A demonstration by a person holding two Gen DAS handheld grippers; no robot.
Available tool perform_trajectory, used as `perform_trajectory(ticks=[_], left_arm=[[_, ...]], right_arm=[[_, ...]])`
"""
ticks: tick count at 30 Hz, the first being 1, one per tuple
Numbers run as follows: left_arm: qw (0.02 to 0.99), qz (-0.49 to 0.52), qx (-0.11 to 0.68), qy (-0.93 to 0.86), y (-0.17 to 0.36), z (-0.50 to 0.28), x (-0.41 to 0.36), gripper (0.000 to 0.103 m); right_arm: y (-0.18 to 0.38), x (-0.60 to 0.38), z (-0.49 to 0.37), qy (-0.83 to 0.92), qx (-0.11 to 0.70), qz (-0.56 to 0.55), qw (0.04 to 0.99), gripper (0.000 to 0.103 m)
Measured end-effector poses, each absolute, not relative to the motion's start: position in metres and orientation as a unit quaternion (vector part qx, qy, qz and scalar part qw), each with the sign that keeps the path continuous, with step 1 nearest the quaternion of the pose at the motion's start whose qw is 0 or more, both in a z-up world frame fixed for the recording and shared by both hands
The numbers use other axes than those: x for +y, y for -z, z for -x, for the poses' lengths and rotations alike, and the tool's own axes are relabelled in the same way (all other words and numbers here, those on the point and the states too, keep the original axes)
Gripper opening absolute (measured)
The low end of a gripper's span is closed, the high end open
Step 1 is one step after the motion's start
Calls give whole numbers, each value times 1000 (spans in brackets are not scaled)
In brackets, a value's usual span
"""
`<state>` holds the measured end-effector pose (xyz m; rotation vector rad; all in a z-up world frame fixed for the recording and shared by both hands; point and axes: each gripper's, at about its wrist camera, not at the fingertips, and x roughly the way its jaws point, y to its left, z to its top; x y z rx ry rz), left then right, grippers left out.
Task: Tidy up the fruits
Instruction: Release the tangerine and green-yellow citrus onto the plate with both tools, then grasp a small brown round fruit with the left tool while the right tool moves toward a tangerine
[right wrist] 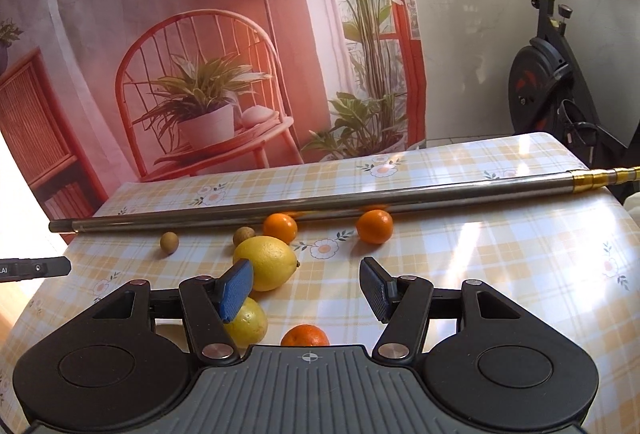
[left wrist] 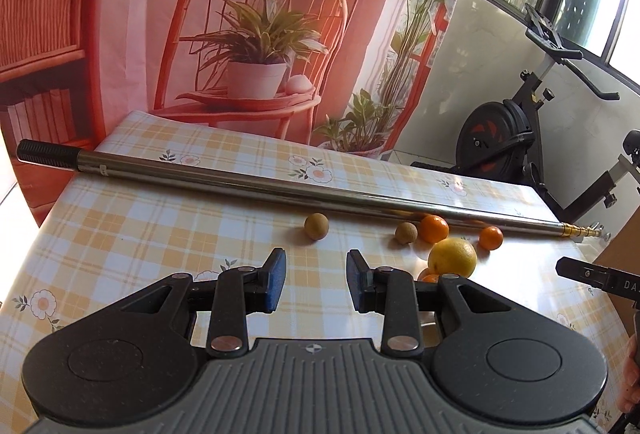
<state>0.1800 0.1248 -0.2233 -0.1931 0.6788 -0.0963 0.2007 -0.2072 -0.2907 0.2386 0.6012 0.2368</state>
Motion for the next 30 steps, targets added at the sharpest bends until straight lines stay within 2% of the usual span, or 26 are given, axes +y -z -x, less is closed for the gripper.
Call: perform_trajectory(ticks=[15,23,30], left_arm=[[928,74,357,71,241,-230,117,35],[926,14,364,95,264,-279,96,35],[925,25,373,66,286,-307,95,35]], right_arm=[[308,-228,-211,-88,290,-160,939,56],[318,-230,-221,-82,295,-165,937,56],[330,-233,-230,-71,310,-163,934,56]])
